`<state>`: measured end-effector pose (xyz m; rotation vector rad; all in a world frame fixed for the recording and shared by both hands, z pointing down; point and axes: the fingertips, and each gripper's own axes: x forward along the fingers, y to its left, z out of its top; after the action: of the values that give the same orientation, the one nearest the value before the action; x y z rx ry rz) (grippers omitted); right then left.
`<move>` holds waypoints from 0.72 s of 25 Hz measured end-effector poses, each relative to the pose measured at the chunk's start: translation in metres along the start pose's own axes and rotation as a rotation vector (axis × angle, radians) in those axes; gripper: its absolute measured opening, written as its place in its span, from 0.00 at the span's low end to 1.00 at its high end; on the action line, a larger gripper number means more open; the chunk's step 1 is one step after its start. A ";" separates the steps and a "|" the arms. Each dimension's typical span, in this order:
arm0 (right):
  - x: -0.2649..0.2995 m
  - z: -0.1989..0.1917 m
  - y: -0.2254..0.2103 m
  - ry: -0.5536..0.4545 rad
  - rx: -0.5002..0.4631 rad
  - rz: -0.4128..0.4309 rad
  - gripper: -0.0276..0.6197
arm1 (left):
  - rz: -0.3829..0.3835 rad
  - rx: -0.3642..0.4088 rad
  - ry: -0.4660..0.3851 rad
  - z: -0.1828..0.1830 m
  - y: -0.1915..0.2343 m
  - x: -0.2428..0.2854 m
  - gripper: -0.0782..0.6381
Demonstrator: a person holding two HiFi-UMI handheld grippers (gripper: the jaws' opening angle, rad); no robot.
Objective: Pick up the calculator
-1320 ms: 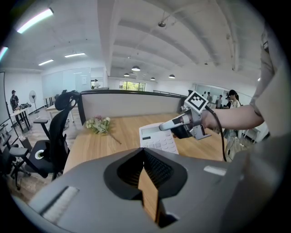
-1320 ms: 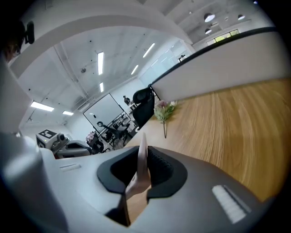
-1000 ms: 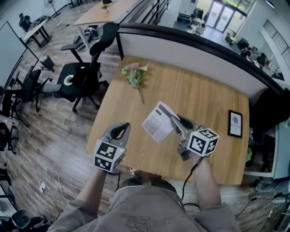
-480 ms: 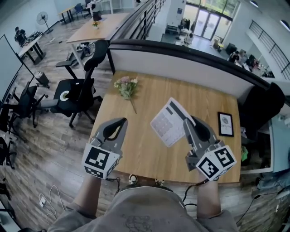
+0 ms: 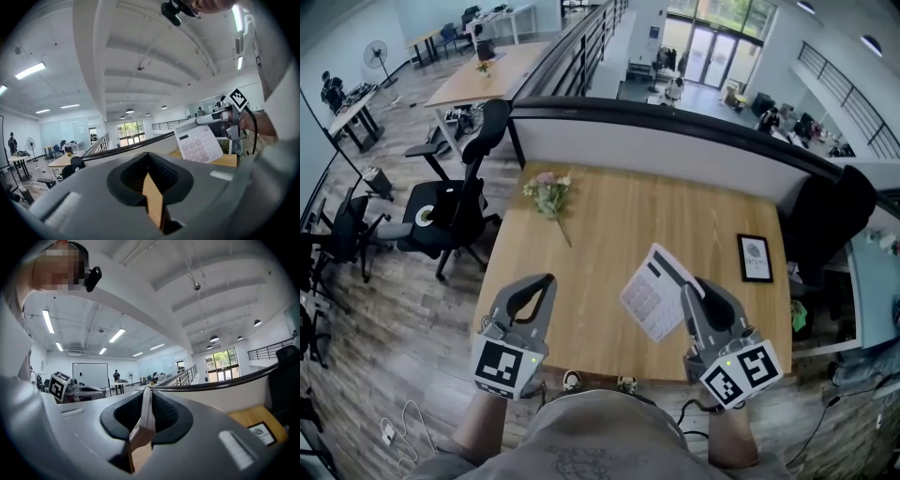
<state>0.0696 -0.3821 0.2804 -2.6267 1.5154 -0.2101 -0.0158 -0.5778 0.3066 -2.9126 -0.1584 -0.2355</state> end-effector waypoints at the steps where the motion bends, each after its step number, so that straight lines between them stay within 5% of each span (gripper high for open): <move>1: -0.002 -0.006 0.000 0.017 -0.005 -0.006 0.13 | -0.009 -0.003 0.007 -0.006 -0.003 0.001 0.11; 8: -0.002 -0.055 0.006 0.135 0.029 0.005 0.13 | -0.039 -0.042 0.079 -0.037 -0.017 0.007 0.11; 18: -0.001 -0.046 0.005 0.109 0.011 -0.004 0.13 | -0.030 -0.035 0.065 -0.030 -0.012 0.004 0.11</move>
<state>0.0568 -0.3844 0.3247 -2.6499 1.5369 -0.3671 -0.0175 -0.5720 0.3386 -2.9341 -0.1897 -0.3407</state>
